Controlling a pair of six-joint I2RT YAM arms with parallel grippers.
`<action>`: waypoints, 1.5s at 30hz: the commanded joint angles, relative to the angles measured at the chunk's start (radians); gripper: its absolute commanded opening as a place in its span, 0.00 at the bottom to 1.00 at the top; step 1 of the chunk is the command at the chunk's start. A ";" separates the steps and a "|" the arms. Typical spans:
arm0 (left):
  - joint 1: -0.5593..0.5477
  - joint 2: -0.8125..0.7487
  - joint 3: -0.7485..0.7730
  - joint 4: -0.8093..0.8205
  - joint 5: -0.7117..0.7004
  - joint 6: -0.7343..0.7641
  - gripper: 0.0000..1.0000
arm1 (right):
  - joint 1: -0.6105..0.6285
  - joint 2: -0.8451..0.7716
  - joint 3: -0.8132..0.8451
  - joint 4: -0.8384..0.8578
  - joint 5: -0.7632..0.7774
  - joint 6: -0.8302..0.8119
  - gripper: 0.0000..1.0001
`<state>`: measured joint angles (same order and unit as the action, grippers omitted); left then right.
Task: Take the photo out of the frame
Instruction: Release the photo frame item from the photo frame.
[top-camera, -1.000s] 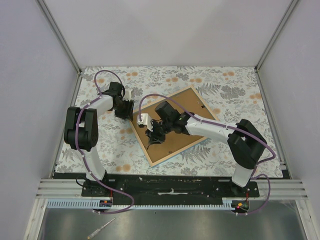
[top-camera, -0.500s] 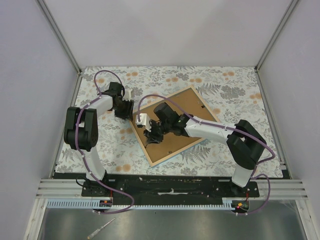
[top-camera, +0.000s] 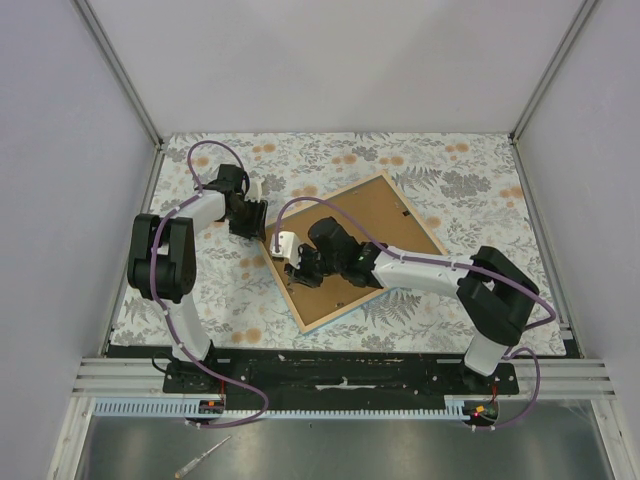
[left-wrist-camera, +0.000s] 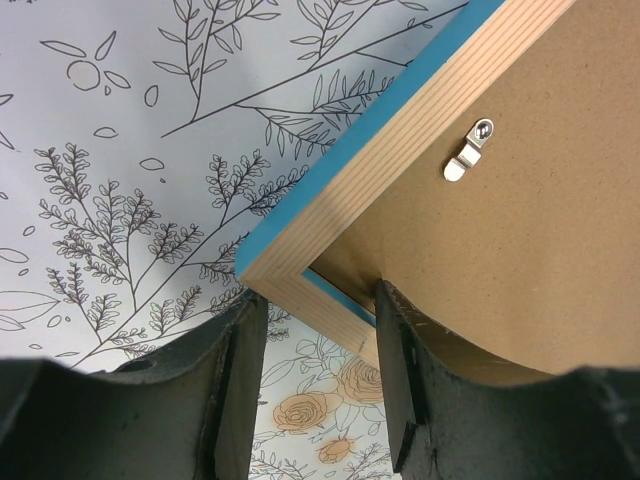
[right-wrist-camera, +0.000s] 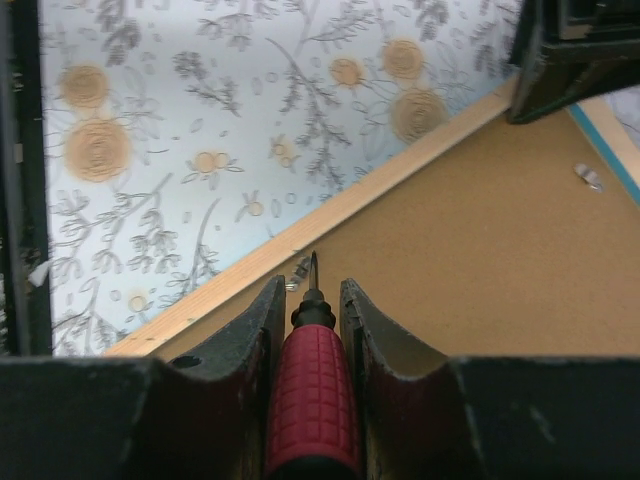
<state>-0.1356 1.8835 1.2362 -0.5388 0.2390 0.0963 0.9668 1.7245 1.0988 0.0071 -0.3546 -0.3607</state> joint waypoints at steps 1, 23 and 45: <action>-0.004 -0.014 -0.030 0.013 0.013 -0.010 0.51 | 0.001 -0.017 -0.007 0.083 0.131 -0.023 0.00; 0.007 -0.024 -0.037 0.011 -0.055 -0.021 0.49 | -0.172 -0.203 0.079 -0.156 0.161 -0.038 0.00; 0.134 -0.145 -0.078 0.005 -0.037 -0.017 0.48 | -1.009 -0.215 0.345 -1.088 0.074 -0.365 0.00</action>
<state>-0.0101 1.7985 1.1839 -0.5369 0.2100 0.0780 0.0319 1.4662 1.3777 -0.8997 -0.2440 -0.6205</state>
